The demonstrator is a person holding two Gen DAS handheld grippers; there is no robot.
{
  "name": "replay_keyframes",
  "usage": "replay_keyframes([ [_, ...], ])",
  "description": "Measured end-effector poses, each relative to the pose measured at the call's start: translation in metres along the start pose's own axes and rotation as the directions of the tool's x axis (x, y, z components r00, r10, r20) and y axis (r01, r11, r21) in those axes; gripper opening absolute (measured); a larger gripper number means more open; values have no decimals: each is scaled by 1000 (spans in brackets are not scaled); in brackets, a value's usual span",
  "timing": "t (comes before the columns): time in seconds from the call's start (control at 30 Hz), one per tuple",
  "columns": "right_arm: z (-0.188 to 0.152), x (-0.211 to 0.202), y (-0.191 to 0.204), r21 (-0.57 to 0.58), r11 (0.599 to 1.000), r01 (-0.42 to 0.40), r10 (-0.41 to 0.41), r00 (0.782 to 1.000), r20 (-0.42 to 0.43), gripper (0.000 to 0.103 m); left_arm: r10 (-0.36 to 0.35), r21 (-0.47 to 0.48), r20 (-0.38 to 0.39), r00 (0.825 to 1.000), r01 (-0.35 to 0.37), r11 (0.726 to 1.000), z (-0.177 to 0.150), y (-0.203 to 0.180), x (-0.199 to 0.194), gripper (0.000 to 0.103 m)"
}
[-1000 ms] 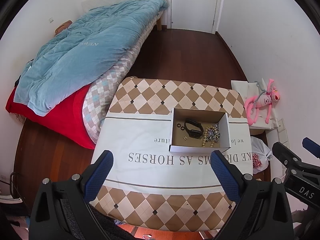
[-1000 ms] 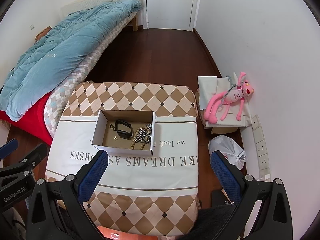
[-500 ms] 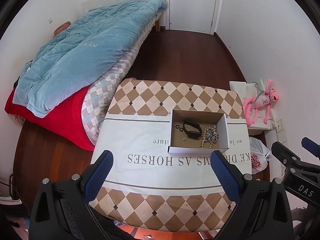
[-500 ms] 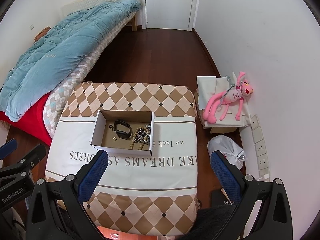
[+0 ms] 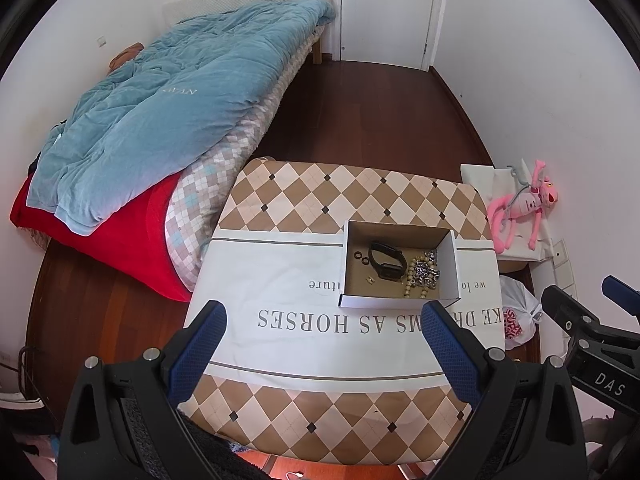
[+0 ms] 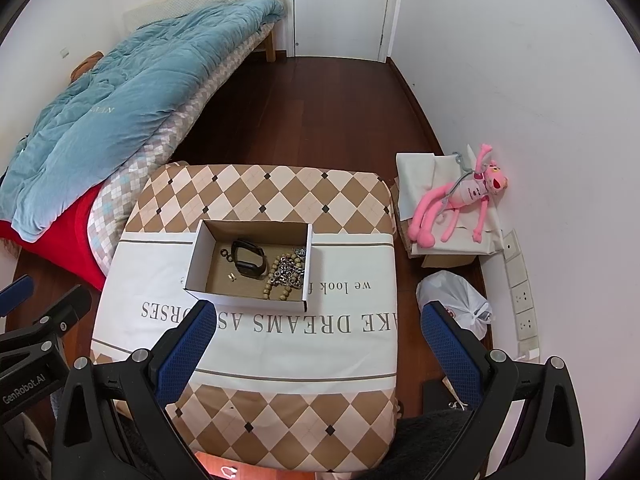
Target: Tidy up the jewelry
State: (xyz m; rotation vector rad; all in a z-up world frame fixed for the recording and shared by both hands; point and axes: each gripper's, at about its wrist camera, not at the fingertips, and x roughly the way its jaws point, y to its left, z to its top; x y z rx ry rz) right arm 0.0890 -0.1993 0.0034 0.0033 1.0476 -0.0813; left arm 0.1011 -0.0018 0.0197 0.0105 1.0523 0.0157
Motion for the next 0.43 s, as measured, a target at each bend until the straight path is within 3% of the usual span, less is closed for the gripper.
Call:
replay_keyframes([
  [0.43, 0, 1, 2, -2, 1000, -1, 1, 1000, -2, 103, -9, -10, 6, 1000, 9, 1000, -2, 3, 0, 100],
])
